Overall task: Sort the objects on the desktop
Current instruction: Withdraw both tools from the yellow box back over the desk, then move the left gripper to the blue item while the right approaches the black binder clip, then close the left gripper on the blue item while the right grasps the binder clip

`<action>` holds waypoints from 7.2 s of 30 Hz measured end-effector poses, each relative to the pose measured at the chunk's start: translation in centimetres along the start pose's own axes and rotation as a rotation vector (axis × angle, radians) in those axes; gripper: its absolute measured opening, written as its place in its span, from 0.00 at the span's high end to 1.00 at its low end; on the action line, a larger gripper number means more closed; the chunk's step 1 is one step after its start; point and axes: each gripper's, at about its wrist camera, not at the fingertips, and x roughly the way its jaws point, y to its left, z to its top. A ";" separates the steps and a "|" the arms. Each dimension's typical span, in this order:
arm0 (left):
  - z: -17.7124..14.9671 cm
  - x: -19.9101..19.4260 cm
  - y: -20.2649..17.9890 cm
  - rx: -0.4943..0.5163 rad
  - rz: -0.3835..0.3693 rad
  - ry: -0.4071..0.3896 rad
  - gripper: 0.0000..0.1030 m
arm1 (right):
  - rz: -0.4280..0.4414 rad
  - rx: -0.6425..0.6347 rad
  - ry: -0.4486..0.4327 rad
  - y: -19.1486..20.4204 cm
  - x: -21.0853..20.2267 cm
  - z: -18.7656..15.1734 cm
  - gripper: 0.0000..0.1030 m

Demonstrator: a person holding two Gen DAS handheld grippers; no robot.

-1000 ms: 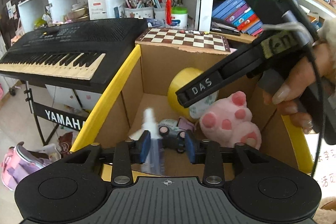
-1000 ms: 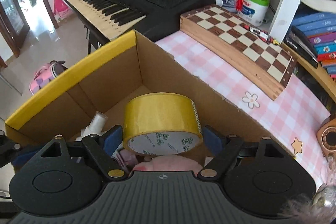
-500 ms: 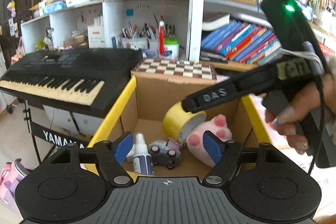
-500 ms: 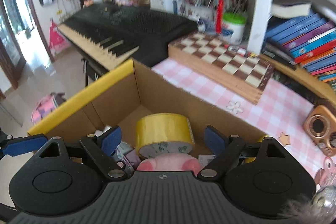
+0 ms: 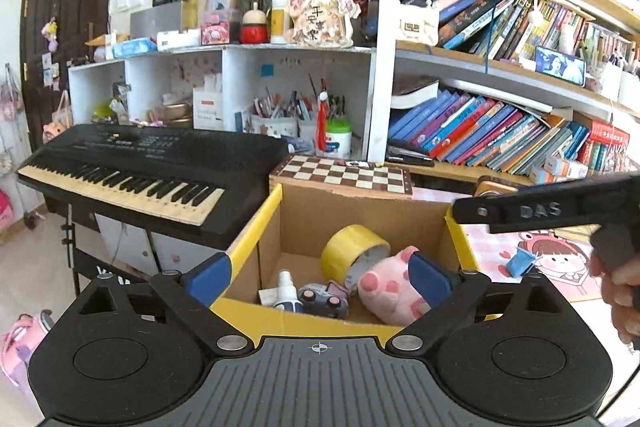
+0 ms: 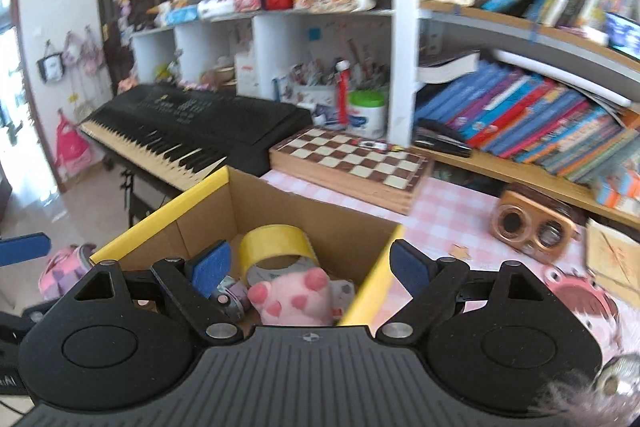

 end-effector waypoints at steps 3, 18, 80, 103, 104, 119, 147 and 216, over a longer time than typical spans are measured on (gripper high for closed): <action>-0.4 -1.3 0.2 -0.002 -0.009 -0.006 0.06 | -0.042 0.031 -0.023 0.1 -2.1 -1.5 0.16; -3.8 -6.3 1.1 -0.027 -0.041 0.018 0.05 | -0.163 0.145 -0.029 2.4 -9.2 -8.8 0.16; -11.1 -8.1 -5.7 0.114 -0.277 0.244 0.05 | -0.356 0.179 0.114 3.6 -17.6 -20.5 0.12; -10.7 -4.3 -13.6 0.195 -0.379 0.296 0.05 | -0.459 0.274 0.149 -3.9 -18.4 -21.4 0.11; -10.7 -4.1 -14.1 0.197 -0.382 0.297 0.05 | -0.462 0.279 0.152 -4.3 -18.4 -21.4 0.11; -9.4 -0.3 -18.9 0.189 -0.379 0.319 0.05 | -0.455 0.278 0.179 -10.7 -16.4 -20.2 0.11; -4.5 7.8 -24.0 0.089 -0.183 0.283 0.05 | -0.301 0.227 0.161 -22.4 -8.8 -15.3 0.13; -2.6 21.6 -29.3 0.099 -0.084 0.318 0.10 | 0.049 0.381 0.075 -32.6 5.2 -8.4 0.98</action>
